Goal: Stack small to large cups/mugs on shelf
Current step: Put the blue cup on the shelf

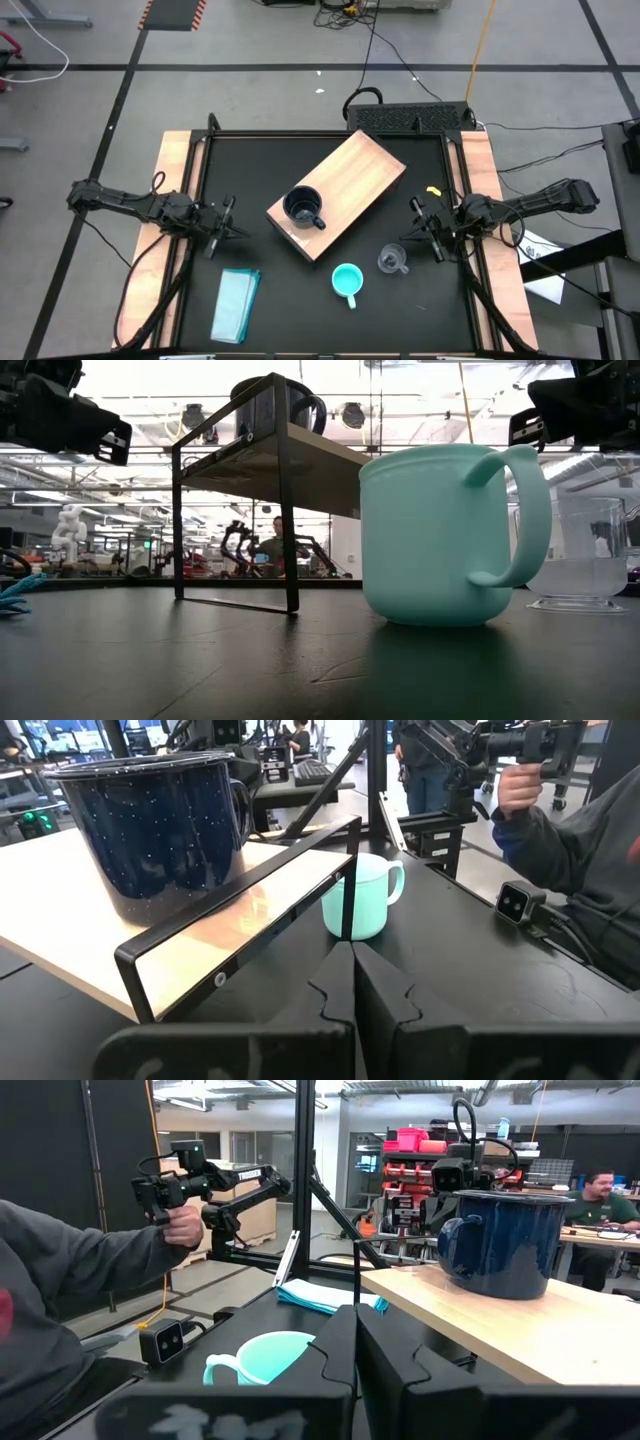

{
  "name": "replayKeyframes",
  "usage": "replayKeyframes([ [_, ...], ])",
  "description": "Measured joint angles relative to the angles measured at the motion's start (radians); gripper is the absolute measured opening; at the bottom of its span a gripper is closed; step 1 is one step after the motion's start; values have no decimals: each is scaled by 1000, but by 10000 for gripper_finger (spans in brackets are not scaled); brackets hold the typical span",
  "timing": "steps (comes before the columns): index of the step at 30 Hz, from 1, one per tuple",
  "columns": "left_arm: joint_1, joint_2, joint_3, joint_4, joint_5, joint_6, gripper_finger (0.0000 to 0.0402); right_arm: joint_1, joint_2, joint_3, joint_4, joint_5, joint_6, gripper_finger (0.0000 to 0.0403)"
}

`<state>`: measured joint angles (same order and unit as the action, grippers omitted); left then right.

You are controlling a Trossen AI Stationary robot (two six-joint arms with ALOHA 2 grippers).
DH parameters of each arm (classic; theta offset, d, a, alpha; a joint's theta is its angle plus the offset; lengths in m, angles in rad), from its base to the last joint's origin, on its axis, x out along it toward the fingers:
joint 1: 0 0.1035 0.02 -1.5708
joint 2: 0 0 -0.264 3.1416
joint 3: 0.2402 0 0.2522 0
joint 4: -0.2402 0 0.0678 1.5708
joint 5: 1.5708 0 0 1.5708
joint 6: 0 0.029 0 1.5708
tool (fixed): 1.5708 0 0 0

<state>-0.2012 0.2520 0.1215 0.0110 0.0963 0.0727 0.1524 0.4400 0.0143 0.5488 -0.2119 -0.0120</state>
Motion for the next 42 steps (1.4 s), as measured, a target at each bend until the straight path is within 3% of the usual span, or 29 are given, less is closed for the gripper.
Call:
replayKeyframes([
  [17,0,0,0,-7,-1,7,0,0,0,0,15,-3,-1,0],
  [24,0,0,0,-10,-1,15,0,0,5,25,29,-56,15,0],
  [42,0,0,0,-17,-1,27,0,0,160,146,31,-82,5,0],
])
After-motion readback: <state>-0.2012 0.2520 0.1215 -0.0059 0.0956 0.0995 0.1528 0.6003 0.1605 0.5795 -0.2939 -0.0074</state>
